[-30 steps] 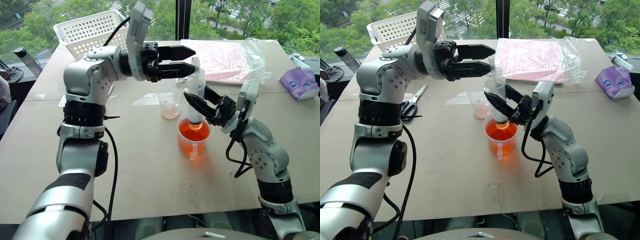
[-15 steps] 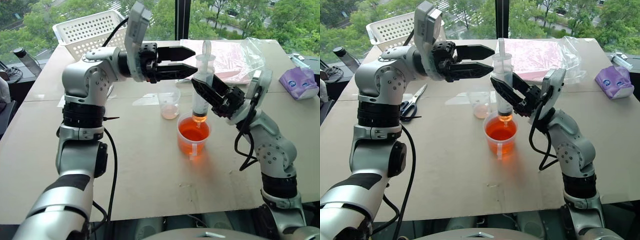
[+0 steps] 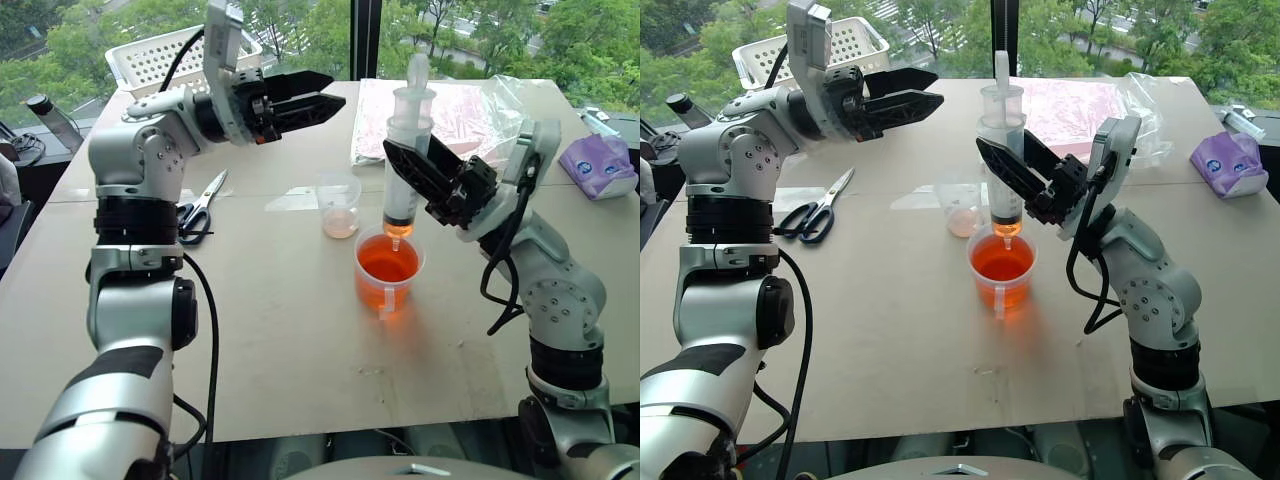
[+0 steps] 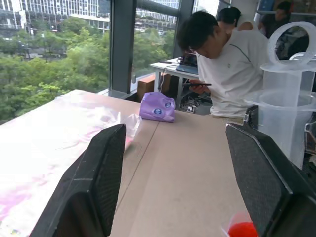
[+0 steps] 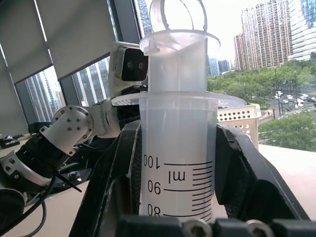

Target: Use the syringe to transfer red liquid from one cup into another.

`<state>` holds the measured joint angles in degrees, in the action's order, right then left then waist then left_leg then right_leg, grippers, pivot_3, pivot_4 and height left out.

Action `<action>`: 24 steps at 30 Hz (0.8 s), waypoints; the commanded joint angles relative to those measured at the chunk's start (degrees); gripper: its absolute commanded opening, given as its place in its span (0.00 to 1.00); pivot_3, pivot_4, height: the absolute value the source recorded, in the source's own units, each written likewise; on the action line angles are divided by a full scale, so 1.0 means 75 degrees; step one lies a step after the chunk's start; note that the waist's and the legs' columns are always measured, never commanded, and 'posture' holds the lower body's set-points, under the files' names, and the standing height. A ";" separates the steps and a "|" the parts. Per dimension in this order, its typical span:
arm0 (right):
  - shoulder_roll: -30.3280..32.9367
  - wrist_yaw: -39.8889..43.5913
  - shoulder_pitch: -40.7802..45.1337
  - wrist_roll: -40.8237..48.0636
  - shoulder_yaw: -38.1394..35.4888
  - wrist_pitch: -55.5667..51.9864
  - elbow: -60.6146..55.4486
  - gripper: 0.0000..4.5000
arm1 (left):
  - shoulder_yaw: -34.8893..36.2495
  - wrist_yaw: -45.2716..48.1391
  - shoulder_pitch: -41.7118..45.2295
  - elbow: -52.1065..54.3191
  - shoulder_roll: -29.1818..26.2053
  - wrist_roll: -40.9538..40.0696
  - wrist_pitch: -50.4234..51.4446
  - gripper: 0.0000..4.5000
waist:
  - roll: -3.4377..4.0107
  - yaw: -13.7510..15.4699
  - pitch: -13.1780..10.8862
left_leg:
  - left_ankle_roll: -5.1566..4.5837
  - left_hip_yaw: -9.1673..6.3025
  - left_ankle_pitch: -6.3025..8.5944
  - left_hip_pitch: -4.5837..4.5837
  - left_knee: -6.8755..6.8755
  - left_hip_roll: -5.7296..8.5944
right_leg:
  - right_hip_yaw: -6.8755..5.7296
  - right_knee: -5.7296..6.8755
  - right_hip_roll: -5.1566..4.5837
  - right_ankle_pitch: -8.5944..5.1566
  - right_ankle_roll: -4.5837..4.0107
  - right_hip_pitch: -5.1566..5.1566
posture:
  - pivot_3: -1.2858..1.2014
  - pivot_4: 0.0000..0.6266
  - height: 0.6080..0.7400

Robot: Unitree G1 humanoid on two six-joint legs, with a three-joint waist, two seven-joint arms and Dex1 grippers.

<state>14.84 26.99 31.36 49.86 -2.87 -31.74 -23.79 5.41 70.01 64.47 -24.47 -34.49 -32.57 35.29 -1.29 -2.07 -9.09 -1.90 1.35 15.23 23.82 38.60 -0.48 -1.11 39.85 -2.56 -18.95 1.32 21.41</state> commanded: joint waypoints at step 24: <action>-0.1704 0.0490 0.4675 -0.2335 -0.0183 0.2222 0.6220 0.34 | 0.0730 -0.0563 0.0697 -0.0793 -0.0333 0.0261 -0.0778 0.72 | -0.0001 -0.0116 -0.0001 | 0.0005 0.0007 -0.0004 0.0005 -0.0024 0.0001 | -0.0002 0.0014 0.0000 0.0002 0.0003 0.0014 | 0.52 0.24 1.00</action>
<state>2.57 29.60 64.33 32.68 -3.50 -17.10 23.53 9.08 66.27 67.30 -31.15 -36.56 -30.02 29.95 -1.30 -2.94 -9.09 -1.86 1.41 15.20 23.87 38.43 -0.48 -1.12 39.96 -2.56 -18.93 1.34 21.51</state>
